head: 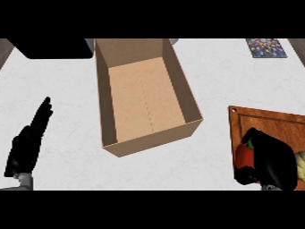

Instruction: Pick the bell pepper from the cutting board and place it in the cardboard box

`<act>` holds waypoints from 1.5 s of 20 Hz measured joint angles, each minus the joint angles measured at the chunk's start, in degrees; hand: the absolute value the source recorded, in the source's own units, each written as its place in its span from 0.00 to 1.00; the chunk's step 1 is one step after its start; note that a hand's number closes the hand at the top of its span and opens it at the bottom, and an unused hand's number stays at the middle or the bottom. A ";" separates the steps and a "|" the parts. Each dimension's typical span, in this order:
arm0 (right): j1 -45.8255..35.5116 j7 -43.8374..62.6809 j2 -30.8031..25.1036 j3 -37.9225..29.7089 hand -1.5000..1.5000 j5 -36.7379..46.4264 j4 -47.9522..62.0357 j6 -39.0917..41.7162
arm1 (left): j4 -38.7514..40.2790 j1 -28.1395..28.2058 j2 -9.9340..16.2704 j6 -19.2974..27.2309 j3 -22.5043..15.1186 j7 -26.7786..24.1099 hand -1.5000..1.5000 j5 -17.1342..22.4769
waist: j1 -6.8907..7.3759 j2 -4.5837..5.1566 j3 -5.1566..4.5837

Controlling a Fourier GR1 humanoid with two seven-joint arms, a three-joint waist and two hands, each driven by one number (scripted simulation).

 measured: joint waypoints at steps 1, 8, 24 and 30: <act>1.36 2.23 1.09 1.75 1.00 1.81 -2.80 0.27 | -0.20 0.15 0.27 -0.37 0.33 0.16 0.50 0.36 | 0.05 0.01 0.01; -1.60 6.15 5.88 9.16 1.00 2.46 -16.20 -0.14 | -0.51 -0.31 -0.12 -0.56 -0.14 0.82 0.50 -0.01 | 0.53 0.16 0.10; -37.87 20.25 7.10 14.02 1.00 -10.12 -5.13 -3.92 | 1.09 -1.02 -0.65 -1.03 0.10 -0.49 0.50 -0.61 | 1.63 0.41 0.10; -49.82 20.86 7.13 10.17 1.00 -15.70 11.54 -8.83 | 0.04 -1.29 -1.66 -0.91 -0.98 0.53 0.50 -1.29 | 2.02 0.54 0.10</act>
